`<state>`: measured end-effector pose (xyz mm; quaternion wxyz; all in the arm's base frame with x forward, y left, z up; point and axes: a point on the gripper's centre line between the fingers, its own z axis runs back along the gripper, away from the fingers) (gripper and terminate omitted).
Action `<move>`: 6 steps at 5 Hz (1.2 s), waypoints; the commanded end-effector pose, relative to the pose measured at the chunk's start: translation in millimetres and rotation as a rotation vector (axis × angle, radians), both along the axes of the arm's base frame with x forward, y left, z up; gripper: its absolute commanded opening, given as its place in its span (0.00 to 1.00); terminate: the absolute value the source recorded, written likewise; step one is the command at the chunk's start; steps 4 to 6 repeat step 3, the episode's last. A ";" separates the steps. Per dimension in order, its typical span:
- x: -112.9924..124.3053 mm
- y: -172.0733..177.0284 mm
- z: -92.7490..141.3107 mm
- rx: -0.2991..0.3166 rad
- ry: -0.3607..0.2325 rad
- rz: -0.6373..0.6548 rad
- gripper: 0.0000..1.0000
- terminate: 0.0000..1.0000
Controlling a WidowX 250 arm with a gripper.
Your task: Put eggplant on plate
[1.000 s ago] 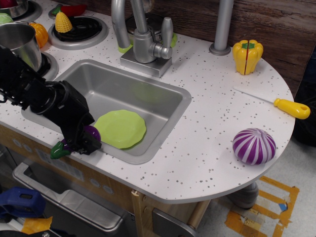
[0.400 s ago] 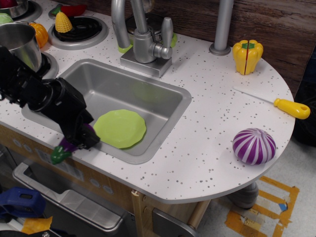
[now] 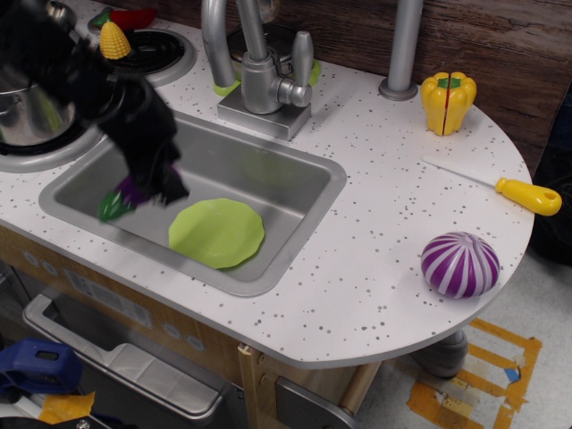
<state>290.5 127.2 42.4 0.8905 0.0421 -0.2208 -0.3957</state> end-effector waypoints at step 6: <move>46.2 -8.6 -9.3 -0.041 -0.147 -0.031 1.00 1.00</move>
